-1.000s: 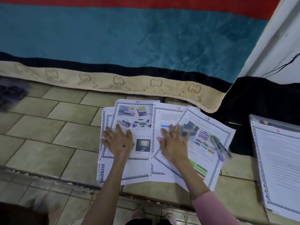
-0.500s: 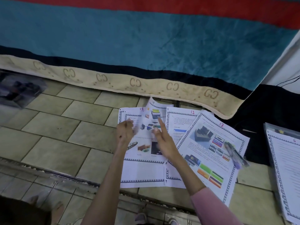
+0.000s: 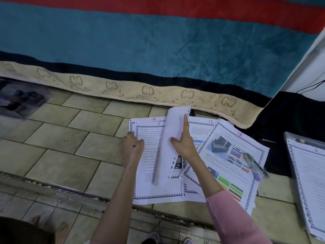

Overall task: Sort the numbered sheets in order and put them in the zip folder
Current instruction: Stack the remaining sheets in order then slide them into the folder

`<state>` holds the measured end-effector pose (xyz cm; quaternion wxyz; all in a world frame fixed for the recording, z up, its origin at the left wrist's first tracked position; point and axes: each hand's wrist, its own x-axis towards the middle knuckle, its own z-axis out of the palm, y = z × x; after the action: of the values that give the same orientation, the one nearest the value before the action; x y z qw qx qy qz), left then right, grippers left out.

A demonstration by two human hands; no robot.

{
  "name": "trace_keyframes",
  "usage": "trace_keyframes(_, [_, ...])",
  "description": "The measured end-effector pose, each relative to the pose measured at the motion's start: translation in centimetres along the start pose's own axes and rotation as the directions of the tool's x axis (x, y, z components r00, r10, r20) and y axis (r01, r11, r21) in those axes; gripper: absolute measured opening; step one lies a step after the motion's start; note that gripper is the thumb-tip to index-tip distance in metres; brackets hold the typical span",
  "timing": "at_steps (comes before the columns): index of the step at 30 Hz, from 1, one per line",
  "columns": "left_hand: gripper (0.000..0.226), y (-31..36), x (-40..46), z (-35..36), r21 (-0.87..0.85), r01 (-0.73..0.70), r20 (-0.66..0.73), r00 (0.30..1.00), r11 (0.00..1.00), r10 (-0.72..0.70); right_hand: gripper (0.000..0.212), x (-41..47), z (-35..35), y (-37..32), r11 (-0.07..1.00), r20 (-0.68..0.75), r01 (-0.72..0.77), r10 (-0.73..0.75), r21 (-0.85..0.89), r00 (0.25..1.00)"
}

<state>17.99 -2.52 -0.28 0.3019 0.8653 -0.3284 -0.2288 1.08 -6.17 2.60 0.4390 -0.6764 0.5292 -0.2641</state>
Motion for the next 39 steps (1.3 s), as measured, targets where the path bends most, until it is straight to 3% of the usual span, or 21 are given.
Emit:
trace_keyframes(4, [0.023, 0.7, -0.4, -0.3, -0.077, 0.068, 0.005, 0.998, 0.995, -0.068, 0.094, 0.2, 0.6, 0.1, 0.998, 0.02, 0.0, -0.001, 0.06, 1.0])
trace_keyframes(5, [0.028, 0.8, -0.3, -0.5, -0.092, 0.071, 0.028, 0.997, 0.993, -0.068, 0.093, 0.1, 0.7, 0.0, 0.996, 0.022, -0.005, 0.003, 0.09, 1.0])
trace_keyframes(9, [0.022, 2.2, -0.3, -1.7, -0.162, 0.04, 0.046, 0.998, 0.986, -0.033, 0.07, -0.9, 0.7, -0.4, 0.988, 0.146, -0.101, 0.083, 0.12, 0.986])
trace_keyframes(11, [0.027, 3.5, -0.5, -2.6, -0.201, 0.017, 0.014, 1.0, 0.979, -0.014, 0.069, -0.7, 1.1, 0.4, 0.988, 0.25, -0.157, 0.15, 0.011, 0.957])
trace_keyframes(15, [0.007, 6.0, -1.4, -4.8, -0.202, -0.055, -0.081, 0.996, 0.978, 0.039, 0.053, -0.3, 2.5, 2.3, 0.947, 0.383, 0.026, 0.104, -0.319, 0.918])
trace_keyframes(20, [0.011, 9.1, -2.9, -9.5, -0.119, -0.125, -0.29, 0.953, 0.985, 0.086, 0.052, -0.2, 2.5, 2.9, 0.939, 0.433, 0.017, 0.143, -0.344, 0.89])
trace_keyframes(23, [0.016, 11.5, -4.7, -12.5, -0.11, -0.255, -0.369, 0.908, 0.961, 0.198, 0.053, -0.1, 1.7, 2.2, 0.968, 0.443, -0.032, 0.143, -0.247, 0.885])
trace_keyframes(26, [0.023, 13.8, -7.2, -14.7, -0.106, -0.431, -0.412, 0.839, 0.896, 0.355, 0.061, 0.1, 0.7, 2.0, 0.98, 0.416, -0.198, 0.169, 0.027, 0.893])
trace_keyframes(31, [0.021, 17.2, -10.4, -15.8, -0.108, -0.59, -0.391, 0.765, 0.8, 0.511, 0.07, 0.4, -0.1, 2.0, 0.843, 0.441, -0.37, 0.18, 0.392, 0.879])
trace_keyframes(34, [0.019, 18.6, -11.1, -15.0, -0.175, -0.608, -0.363, 0.771, 0.775, 0.523, 0.082, 0.5, -1.1, 1.7, 0.741, 0.39, -0.318, 0.082, 0.592, 0.917])
trace_keyframes(37, [0.016, 19.1, -10.9, -13.4, -0.269, -0.584, -0.316, 0.805, 0.766, 0.502, 0.093, 0.4, -3.8, 1.5, 0.573, 0.27, -0.185, -0.067, 0.798, 0.961])
trace_keyframes(39, [0.015, 18.9, -10.1, -12.1, -0.338, -0.538, -0.284, 0.841, 0.773, 0.461, 0.086, -0.1, -6.6, 1.2, 0.5, 0.168, -0.107, -0.079, 0.859, 0.983])
